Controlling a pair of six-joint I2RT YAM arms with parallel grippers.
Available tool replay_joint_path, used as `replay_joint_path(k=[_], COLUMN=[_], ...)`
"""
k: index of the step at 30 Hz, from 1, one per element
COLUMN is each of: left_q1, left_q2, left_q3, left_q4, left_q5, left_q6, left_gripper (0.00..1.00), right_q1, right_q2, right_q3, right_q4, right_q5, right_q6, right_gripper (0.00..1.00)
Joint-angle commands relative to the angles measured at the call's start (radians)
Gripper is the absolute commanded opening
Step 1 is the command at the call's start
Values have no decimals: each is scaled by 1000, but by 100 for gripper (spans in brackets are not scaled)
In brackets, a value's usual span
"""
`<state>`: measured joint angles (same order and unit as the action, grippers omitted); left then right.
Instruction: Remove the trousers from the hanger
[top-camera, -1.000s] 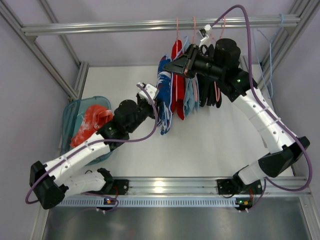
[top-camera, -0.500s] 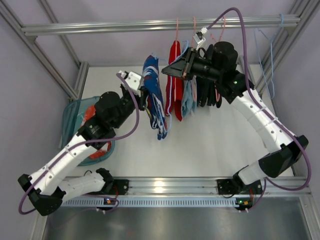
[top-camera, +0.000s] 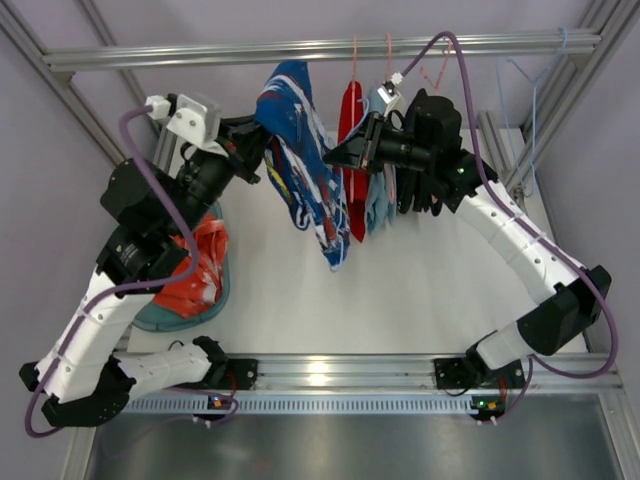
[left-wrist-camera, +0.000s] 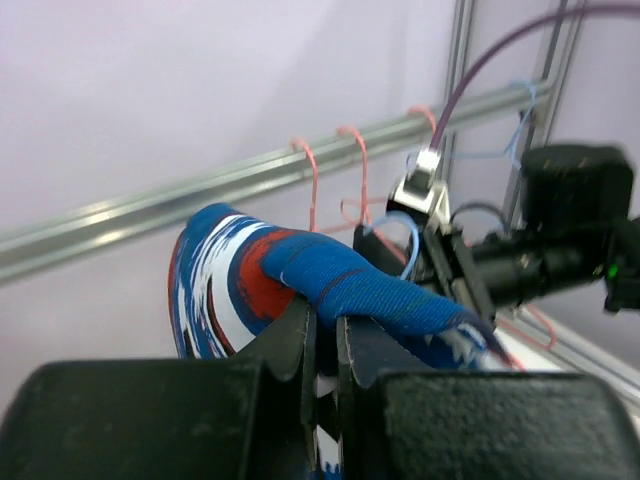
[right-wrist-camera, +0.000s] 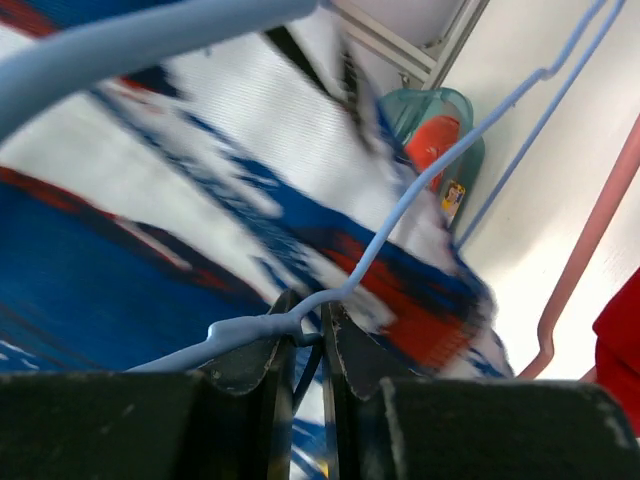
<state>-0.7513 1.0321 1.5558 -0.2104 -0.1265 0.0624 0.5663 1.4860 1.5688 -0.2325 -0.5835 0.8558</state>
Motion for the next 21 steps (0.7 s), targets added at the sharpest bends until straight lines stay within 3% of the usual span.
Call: replay_joint_path(k=[1,6,11,21], left_q1=[21,76,174,547], left_q2=[-3,13,-35,-340], left_q3=[142,248,260,18], left_q4=[215,215,215,157], left_q5=[10,14,22,-41], left_q6=[31,34,-12,33], left_gripper=[0,0,0,0], right_q1=[20,27,40,46], right_q2=[-13,-26,-53,-127], right_q3=[-15,-36,-47,-56], right_q4=[15,1,1,-1], right_q5=[8,10,-4,-52], right_q6=[-55,-80,-106,-169], right_gripper=[0,0,0,0])
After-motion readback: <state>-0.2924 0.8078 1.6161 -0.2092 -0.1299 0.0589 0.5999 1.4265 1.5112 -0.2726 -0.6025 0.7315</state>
